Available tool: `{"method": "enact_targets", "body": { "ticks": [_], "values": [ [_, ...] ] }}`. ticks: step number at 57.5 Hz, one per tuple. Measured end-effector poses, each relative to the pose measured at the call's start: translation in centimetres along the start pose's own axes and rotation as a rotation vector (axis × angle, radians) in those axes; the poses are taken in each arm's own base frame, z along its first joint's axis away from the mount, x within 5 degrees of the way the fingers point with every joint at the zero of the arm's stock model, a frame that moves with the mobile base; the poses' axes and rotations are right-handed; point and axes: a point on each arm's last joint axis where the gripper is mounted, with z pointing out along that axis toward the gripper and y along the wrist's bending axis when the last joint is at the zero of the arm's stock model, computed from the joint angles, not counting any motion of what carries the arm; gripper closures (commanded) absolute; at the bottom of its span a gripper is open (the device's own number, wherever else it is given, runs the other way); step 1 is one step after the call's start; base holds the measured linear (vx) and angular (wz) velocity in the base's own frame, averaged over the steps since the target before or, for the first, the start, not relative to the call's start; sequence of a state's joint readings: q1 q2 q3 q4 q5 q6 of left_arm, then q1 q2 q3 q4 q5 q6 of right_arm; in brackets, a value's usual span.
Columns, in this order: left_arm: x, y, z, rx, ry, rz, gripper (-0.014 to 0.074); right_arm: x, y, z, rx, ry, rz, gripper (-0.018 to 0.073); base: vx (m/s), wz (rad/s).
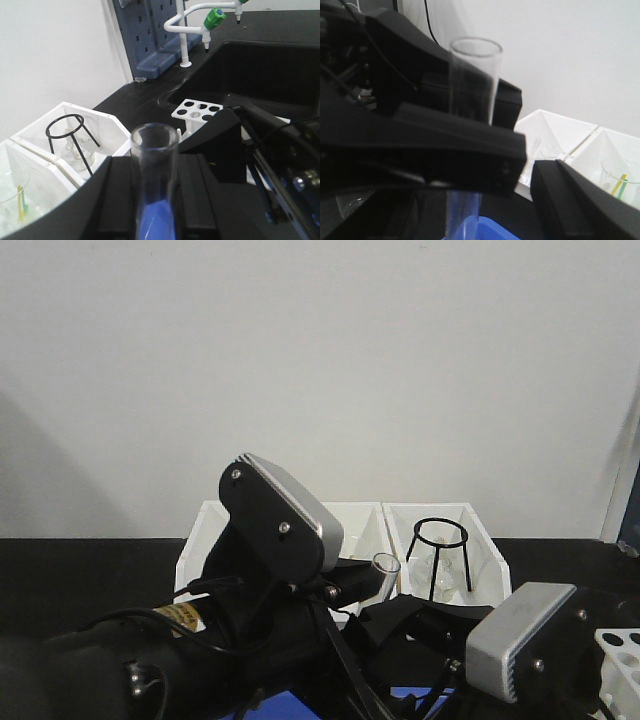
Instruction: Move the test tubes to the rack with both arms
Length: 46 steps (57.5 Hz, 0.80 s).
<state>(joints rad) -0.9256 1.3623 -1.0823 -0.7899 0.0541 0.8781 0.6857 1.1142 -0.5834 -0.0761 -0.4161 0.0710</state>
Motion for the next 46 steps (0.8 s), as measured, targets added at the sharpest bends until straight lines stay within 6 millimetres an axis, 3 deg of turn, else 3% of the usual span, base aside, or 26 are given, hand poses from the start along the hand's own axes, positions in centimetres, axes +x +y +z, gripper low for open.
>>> {"method": "enact_targets", "body": {
  "ticks": [15,24,31,46],
  "values": [
    [0.0,-1.0,0.2,0.021,-0.009,0.003,0.0617,0.0,0.0,0.0,0.000,-0.001,0.001,0.0083,0.00,0.00],
    [-0.1,-1.2,0.2,0.019,-0.017,-0.008,0.0617,0.0,0.0,0.0,0.000,-0.001,0.002,0.0148,0.00,0.00],
    [-0.2,-1.1,0.2,0.016,-0.020,-0.012,0.0617,0.0,0.0,0.0,0.000,-0.002,0.002,0.0253,0.00,0.00],
    [-0.2,-1.1,0.2,0.015,-0.021,-0.013,0.0617,-0.1,0.0,0.0,-0.001,-0.008,0.000,0.0565,0.00,0.00]
  ]
}}
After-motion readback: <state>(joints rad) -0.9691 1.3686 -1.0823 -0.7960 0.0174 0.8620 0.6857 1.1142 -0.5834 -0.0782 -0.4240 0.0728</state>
